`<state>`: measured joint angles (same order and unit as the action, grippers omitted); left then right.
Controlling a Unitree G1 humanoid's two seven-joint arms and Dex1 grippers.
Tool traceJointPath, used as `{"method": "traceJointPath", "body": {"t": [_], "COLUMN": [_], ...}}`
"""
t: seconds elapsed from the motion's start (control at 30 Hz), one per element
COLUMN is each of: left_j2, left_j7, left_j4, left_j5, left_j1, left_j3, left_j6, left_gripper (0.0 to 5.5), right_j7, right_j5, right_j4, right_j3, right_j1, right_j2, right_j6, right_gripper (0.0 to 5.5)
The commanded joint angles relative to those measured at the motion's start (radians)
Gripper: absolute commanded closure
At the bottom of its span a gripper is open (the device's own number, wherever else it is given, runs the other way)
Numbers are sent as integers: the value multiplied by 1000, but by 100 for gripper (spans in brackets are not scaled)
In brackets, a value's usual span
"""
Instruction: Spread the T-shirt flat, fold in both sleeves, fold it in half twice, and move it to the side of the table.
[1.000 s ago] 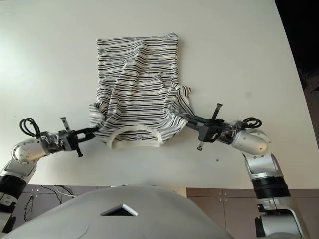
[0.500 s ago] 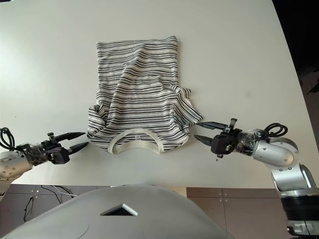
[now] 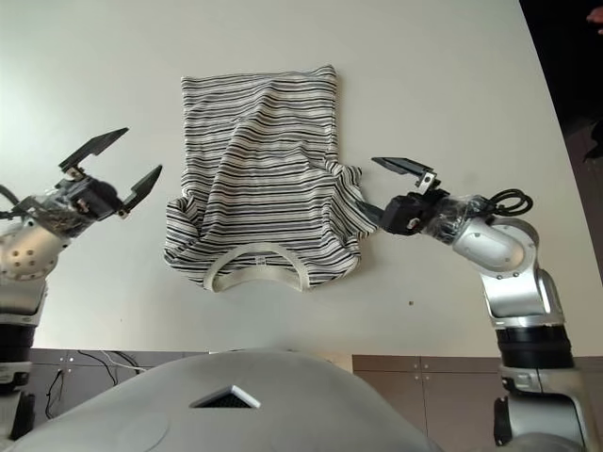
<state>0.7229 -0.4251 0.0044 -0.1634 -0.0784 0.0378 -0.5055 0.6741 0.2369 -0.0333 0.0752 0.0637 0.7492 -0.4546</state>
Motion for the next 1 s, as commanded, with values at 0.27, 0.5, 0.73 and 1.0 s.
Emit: {"method": "traceJointPath", "body": {"t": [0.27, 0.5, 0.73, 1.0], "left_j2": [34, 86, 53, -32], "left_j7": [-80, 49, 144, 249], "left_j4": [90, 104, -58, -85], "left_j5": [-310, -441, -392, -321], "left_j1": [-7, -128, -362, -340], "left_j3": [215, 166, 28, -59], "left_j6": [2, 94, 222, 258], "left_gripper": [233, 233, 233, 233], "right_j7": [-140, -171, -202, -176], "right_j5": [247, 245, 221, 174], "right_j4": [217, 263, 208, 102], "right_j3": [116, 87, 42, 20], "right_j1": [-54, 15, 188, 239], "right_j2": [15, 85, 145, 155], "right_j6": [-53, -48, -24, 26], "right_gripper": [190, 190, 190, 190]}}
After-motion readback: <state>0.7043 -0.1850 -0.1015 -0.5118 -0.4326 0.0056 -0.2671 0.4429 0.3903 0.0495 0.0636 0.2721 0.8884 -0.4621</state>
